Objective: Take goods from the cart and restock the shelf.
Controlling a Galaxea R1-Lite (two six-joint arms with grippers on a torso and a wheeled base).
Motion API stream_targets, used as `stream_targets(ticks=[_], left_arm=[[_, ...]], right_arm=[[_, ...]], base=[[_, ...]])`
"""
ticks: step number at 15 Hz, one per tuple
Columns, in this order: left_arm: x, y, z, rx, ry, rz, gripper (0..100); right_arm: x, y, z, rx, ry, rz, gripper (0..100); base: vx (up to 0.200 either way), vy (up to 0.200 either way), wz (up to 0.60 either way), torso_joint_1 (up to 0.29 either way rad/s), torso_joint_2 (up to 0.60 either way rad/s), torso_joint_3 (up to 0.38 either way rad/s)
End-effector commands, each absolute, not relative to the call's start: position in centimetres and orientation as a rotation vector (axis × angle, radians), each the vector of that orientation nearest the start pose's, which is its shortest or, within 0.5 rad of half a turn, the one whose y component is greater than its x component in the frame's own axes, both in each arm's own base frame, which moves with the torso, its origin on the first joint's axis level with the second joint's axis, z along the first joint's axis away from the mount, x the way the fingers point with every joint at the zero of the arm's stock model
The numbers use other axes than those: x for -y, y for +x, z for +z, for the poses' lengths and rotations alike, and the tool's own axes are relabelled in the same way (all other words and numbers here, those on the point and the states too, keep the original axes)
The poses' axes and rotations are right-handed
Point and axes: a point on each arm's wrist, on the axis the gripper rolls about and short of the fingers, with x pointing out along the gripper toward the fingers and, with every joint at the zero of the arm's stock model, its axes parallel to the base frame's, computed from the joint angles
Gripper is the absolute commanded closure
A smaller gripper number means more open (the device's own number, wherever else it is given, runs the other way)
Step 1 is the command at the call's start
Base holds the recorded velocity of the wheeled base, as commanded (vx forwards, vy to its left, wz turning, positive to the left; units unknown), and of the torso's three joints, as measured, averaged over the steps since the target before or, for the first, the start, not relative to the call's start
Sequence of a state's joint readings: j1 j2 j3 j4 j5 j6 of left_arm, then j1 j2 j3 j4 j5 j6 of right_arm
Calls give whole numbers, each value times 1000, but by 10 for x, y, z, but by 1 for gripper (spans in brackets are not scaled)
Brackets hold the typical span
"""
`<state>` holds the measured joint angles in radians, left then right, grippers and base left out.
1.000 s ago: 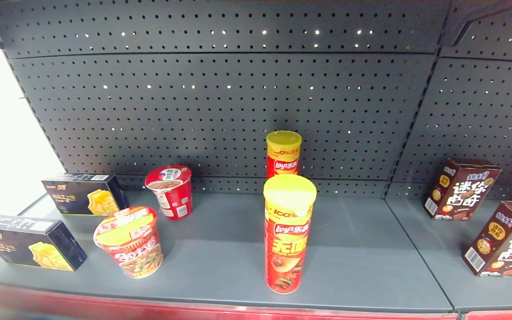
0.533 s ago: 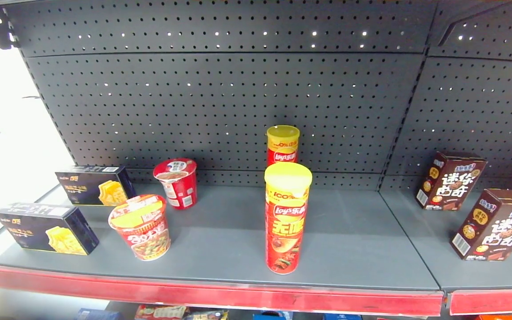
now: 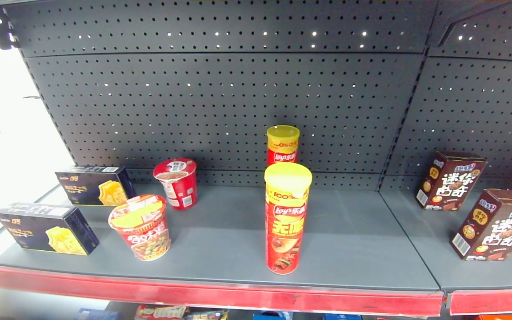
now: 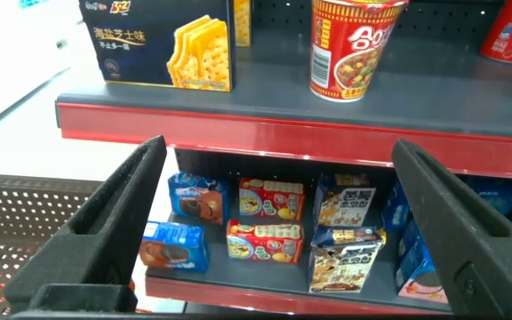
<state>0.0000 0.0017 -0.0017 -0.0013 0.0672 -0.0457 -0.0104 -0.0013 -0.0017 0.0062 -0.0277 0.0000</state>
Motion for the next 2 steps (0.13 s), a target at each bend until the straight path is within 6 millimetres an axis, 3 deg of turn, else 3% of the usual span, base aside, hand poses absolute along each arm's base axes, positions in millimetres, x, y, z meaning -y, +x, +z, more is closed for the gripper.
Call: stream_targets(ticks=[1, 2], left_arm=[[-2, -23, 76, 2, -46, 66, 0], [-2, -23, 76, 2, -46, 67, 0]], right_arm=[[0, -23, 75, -5, 0, -38, 0], [0, -23, 75, -5, 0, -38, 0]], base=[[0, 0, 0, 0, 0, 0], [0, 0, 0, 0, 0, 0]])
